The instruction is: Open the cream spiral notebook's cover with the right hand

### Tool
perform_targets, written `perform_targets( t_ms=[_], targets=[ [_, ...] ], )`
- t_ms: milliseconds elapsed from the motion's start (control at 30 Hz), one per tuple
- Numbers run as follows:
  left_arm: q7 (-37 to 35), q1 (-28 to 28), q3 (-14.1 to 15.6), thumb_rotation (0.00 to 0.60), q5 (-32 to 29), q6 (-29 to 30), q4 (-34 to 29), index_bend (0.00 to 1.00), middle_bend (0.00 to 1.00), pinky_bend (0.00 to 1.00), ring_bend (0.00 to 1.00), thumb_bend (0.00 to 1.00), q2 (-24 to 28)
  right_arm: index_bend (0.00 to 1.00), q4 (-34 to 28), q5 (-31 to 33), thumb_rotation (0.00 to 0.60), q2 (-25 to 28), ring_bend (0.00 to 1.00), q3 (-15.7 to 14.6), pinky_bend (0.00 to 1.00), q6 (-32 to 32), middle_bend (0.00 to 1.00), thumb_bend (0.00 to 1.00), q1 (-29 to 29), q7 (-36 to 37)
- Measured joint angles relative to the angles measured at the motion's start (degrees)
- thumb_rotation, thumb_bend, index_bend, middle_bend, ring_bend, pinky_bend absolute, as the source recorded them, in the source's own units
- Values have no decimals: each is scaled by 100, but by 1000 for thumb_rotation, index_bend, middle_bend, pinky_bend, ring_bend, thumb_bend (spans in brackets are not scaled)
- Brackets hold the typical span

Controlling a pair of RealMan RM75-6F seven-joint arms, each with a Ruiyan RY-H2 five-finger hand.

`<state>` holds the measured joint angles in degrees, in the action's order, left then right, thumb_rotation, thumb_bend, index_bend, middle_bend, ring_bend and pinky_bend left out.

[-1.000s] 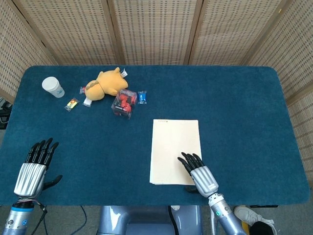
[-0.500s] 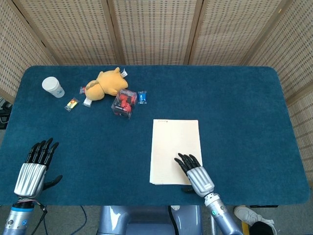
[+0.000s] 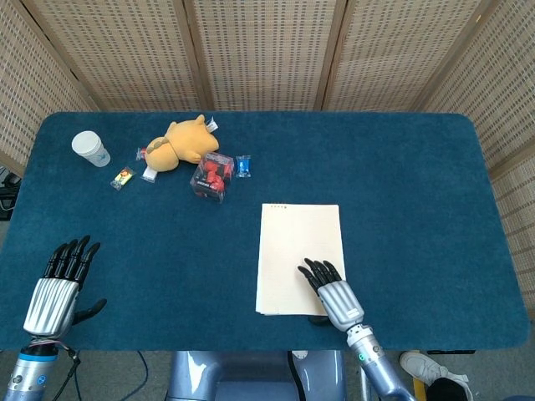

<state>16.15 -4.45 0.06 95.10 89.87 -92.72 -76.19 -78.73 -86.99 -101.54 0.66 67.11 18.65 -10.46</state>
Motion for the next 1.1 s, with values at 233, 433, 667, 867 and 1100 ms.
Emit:
perform_targets(
  t_ms=[233, 433, 667, 867, 1100],
  targets=[
    [15, 2, 19, 600, 21, -6, 2, 0, 0, 59, 0, 8, -14, 0, 182, 53, 600, -119, 0, 70, 0, 27, 0, 417, 34, -63],
    [13, -2, 23, 600, 42, -4, 18, 0, 0, 59, 0, 8, -27, 12, 415, -29, 600, -258, 0, 104, 0, 209, 0, 528, 50, 20],
    [4, 3, 31, 600, 55, 6, 20, 0, 0, 59, 0, 8, -31, 25, 666, -116, 600, -395, 0, 184, 0, 382, 0, 606, 89, 249],
    [14, -6, 36, 600, 53, -21, 36, 0, 0, 59, 0, 8, -42, 26, 914, -129, 600, -541, 0, 242, 0, 453, 0, 604, 134, 368],
    [12, -7, 38, 600, 54, -24, 37, 0, 0, 59, 0, 9, -45, 26, 1102, -9, 600, -641, 0, 292, 0, 348, 0, 603, 193, 445]
  ],
)
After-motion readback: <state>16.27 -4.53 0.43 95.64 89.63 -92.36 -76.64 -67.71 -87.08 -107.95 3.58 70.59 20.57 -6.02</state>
